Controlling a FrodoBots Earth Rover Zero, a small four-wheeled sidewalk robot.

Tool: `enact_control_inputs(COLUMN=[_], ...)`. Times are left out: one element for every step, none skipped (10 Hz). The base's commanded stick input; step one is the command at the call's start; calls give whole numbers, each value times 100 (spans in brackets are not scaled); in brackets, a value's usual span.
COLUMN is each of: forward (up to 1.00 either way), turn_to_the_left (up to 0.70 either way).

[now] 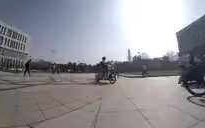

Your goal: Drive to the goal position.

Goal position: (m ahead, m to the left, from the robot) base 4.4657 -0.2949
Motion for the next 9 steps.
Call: enact_control_inputs(forward=[0, 0, 0, 9, 50, 50, 50, 50, 50], turn_to_the_left=[50, 26, -11, -50, -50, -50, -50, -48, 0])
